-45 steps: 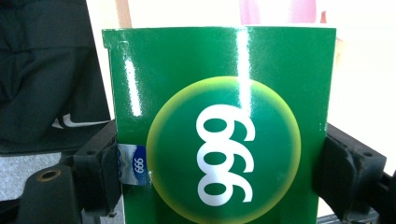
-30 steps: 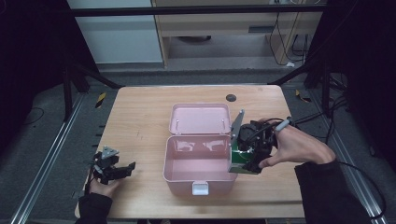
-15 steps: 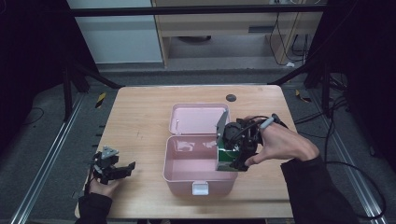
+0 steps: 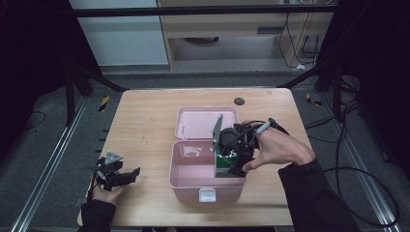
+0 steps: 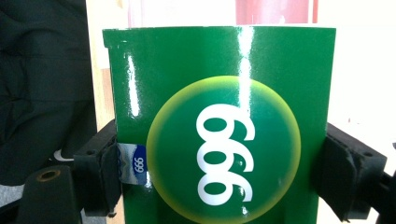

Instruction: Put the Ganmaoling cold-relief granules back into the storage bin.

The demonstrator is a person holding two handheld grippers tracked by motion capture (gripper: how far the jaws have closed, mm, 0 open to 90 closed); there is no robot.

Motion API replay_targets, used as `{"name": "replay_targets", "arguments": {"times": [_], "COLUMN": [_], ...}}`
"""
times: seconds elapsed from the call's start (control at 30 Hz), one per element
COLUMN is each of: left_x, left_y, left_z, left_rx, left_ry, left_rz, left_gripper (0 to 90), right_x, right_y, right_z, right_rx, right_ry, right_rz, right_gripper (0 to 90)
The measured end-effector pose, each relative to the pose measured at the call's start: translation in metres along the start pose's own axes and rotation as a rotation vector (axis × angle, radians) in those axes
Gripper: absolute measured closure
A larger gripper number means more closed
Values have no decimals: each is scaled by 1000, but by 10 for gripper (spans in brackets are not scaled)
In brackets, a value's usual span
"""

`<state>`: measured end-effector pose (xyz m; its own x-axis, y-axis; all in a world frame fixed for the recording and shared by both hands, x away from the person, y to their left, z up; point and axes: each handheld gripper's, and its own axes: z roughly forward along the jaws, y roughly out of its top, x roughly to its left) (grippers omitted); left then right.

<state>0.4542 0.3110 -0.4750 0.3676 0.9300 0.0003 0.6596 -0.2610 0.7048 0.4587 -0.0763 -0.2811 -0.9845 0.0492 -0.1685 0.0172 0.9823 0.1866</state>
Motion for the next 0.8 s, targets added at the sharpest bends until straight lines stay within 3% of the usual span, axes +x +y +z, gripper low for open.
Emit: {"name": "replay_targets", "arguments": {"times": [0.17,0.8], "left_x": [1,1], "left_y": [0,0], "left_z": [0,-1], "left_rx": [1,-1], "left_ry": [0,2], "left_rz": [0,0], "left_gripper": [239,239], "right_x": [0,2], "right_y": [4,5], "right_z": [9,33], "right_rx": [-17,16], "right_ry": [8,21], "right_rz": [-8,-17], "right_gripper": [162,163]}}
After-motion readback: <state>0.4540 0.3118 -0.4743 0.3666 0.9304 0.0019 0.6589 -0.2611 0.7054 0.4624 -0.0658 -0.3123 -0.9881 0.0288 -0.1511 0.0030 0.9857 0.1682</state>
